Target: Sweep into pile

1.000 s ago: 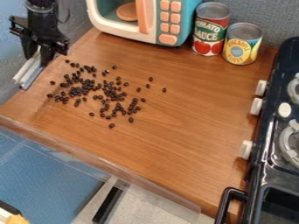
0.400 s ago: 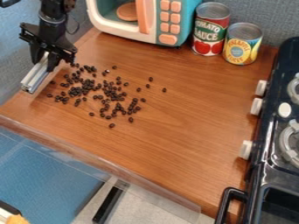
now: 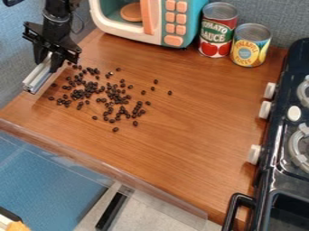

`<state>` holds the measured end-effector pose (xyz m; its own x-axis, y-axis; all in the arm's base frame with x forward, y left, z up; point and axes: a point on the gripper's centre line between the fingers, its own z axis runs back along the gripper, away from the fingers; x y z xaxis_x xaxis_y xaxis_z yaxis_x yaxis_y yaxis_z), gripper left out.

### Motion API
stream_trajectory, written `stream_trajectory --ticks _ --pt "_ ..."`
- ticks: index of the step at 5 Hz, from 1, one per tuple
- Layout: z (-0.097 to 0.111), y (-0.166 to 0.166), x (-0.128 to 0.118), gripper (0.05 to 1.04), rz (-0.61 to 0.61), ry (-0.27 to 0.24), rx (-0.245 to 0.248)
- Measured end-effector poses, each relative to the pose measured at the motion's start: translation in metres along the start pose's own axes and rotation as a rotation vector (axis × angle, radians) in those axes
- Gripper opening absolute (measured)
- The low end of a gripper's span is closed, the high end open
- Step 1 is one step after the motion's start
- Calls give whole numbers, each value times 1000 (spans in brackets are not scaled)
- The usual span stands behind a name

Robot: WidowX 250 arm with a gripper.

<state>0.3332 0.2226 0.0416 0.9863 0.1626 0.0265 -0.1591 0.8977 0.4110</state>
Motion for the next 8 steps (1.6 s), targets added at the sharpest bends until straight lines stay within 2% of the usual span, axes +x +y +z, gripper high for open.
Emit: stream_trajectory --ticks 1,4,7,8 --pt "3 1 2 364 -9 0 -4" --pt "-10 -2 3 364 -14 23 4" --pt "-9 0 5 364 -8 28 8" --pt "-15 -3 4 364 -17 46 0"
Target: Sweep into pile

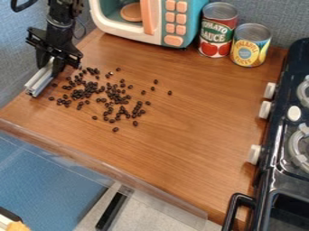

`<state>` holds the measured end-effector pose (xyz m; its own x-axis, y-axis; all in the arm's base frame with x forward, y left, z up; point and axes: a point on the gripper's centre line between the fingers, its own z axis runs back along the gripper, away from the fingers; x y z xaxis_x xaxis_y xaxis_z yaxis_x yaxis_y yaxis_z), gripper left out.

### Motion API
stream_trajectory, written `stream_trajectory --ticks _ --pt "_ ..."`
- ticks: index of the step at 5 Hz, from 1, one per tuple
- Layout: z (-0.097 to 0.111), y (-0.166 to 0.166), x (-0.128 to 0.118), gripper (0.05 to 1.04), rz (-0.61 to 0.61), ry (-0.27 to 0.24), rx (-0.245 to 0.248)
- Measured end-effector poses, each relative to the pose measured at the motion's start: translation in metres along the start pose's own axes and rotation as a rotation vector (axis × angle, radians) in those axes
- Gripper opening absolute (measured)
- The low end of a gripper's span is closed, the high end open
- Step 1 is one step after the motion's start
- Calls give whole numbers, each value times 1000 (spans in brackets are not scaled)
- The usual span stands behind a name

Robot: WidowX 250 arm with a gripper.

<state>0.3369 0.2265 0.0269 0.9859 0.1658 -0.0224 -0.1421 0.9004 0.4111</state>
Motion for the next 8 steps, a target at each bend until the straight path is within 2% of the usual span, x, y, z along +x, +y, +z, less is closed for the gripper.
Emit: stream_trajectory --ticks 3,5,8 --pt "-4 -15 -5 364 -43 6 -2" --pt "-4 -19 -10 364 -64 -11 -2" --pt "11 -52 -27 364 -105 9 -98"
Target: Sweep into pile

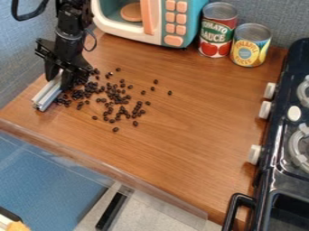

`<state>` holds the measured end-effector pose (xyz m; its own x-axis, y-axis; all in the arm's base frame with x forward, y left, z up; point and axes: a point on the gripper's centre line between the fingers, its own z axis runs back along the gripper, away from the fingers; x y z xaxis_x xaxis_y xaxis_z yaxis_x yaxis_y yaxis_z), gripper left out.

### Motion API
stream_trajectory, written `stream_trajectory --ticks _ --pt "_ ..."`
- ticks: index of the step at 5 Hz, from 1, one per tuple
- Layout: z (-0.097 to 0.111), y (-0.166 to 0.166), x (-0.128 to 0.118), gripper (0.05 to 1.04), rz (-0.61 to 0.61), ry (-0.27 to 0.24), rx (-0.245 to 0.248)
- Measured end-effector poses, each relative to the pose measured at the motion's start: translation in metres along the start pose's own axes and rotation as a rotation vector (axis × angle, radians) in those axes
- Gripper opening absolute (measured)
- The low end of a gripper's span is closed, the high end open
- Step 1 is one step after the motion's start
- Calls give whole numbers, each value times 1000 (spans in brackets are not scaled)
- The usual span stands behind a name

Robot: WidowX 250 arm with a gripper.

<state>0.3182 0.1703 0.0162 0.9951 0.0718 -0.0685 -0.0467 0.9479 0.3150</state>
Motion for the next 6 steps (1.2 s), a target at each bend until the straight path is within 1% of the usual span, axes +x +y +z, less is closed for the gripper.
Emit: stream_trajectory --ticks 1,2,5,6 --pt "5 -12 -2 364 -17 6 -9" --pt "5 -18 -2 364 -13 -5 -11" --pt "10 -39 -3 364 35 -10 -14" --pt "18 -59 -3 363 28 -18 -44"
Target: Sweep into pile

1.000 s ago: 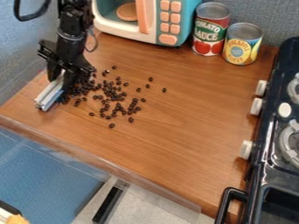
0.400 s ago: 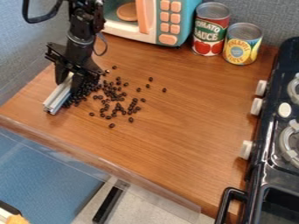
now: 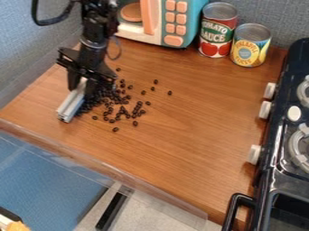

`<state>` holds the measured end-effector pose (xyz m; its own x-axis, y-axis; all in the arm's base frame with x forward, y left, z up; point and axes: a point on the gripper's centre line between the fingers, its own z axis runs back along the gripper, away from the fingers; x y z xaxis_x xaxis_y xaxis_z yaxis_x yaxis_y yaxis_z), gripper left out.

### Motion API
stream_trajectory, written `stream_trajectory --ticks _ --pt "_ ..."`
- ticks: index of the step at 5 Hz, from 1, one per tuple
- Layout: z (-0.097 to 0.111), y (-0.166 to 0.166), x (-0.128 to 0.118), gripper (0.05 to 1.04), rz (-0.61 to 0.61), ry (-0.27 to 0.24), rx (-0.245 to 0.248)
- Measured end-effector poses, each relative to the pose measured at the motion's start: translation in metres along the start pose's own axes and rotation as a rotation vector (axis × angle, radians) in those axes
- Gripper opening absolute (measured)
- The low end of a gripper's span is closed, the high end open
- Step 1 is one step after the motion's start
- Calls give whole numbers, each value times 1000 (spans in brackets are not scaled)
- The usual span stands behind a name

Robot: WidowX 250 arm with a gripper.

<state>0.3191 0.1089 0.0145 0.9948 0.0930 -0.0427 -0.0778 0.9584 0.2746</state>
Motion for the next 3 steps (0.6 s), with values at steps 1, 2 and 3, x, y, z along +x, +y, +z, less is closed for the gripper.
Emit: stream_trajectory --ticks 1,2,3 --pt "3 -11 -2 364 8 5 -18" --pt "8 -28 -4 363 -4 5 -41" --pt "14 -50 -7 364 -13 4 -73"
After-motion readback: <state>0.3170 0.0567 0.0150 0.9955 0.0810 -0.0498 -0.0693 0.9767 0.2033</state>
